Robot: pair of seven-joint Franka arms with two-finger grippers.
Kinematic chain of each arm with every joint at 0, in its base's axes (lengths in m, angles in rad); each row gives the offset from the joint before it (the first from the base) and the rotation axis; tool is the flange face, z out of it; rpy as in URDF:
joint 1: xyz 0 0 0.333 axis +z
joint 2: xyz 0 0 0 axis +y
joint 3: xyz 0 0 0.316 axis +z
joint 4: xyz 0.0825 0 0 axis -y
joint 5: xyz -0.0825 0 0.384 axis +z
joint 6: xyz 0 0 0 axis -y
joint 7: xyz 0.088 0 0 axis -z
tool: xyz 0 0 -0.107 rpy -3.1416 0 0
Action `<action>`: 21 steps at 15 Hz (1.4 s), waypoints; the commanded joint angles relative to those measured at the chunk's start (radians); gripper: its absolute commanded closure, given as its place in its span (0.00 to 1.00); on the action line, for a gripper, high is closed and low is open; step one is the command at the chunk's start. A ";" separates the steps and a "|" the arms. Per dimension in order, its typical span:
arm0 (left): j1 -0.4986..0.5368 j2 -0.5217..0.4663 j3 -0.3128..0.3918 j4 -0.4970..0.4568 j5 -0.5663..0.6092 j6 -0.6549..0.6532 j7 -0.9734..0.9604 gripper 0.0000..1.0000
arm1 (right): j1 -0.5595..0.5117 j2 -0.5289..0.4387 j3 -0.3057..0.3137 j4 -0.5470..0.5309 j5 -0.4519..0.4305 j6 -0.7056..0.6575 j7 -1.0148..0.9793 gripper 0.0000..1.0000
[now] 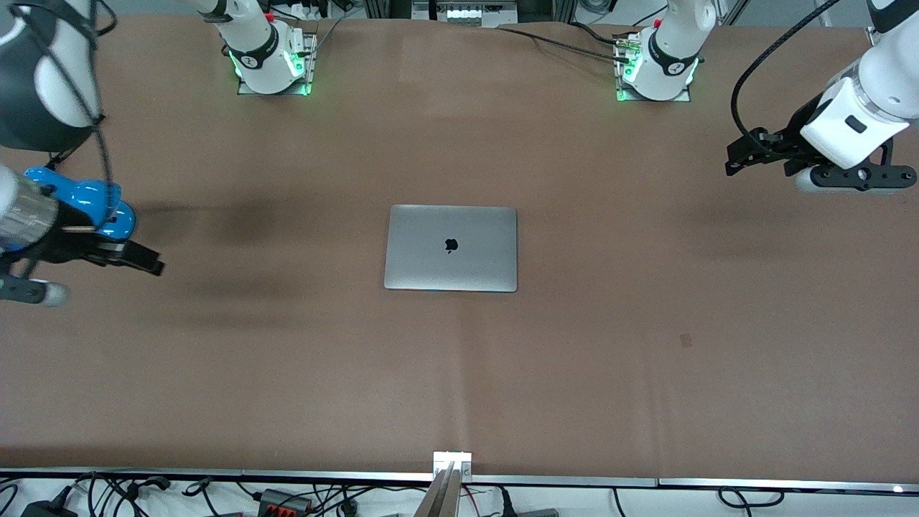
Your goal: Close laptop with both arms from behind
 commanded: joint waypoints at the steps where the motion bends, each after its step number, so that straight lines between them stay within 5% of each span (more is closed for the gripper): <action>1: -0.027 -0.007 0.011 -0.006 0.034 0.004 0.018 0.00 | -0.188 -0.049 0.198 -0.010 -0.077 0.007 -0.011 0.00; 10: -0.011 -0.008 -0.012 -0.011 0.093 0.033 -0.066 0.00 | -0.287 -0.101 0.289 -0.036 -0.148 0.005 -0.120 0.00; 17: -0.001 0.000 -0.006 -0.004 0.077 0.031 -0.059 0.00 | -0.285 -0.309 0.287 -0.348 -0.163 0.088 -0.143 0.00; 21: 0.000 0.003 -0.006 -0.001 0.077 0.028 -0.055 0.00 | -0.285 -0.359 0.289 -0.387 -0.180 0.040 -0.151 0.00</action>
